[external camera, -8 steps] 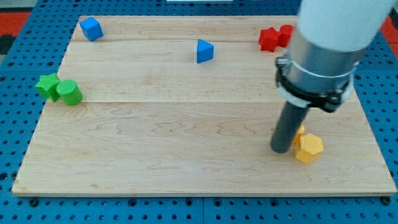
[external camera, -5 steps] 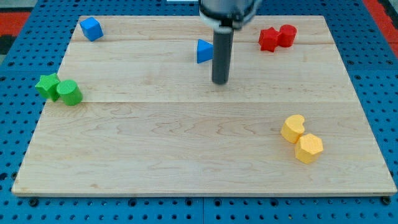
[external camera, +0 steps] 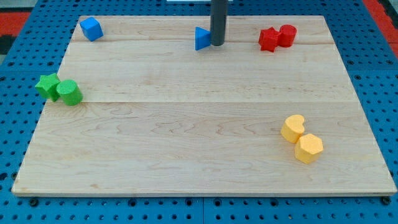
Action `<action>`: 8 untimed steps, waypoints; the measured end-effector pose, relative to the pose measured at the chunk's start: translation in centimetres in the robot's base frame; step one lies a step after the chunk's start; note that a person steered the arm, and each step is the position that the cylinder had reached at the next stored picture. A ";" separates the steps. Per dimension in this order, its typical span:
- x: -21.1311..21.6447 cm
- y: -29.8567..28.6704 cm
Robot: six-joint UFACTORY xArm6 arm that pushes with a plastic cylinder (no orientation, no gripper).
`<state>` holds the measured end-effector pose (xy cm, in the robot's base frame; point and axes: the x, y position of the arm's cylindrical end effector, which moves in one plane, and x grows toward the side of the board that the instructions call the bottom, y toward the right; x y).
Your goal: Move blue triangle towards blue cube
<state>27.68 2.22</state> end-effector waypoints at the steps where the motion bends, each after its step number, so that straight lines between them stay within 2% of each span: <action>1: 0.0 -3.6; 2: -0.4 -5.2; 3: -2.0 -2.8; 4: -4.1 -3.8; 6: -0.7 -11.5; 8: -0.1 -18.6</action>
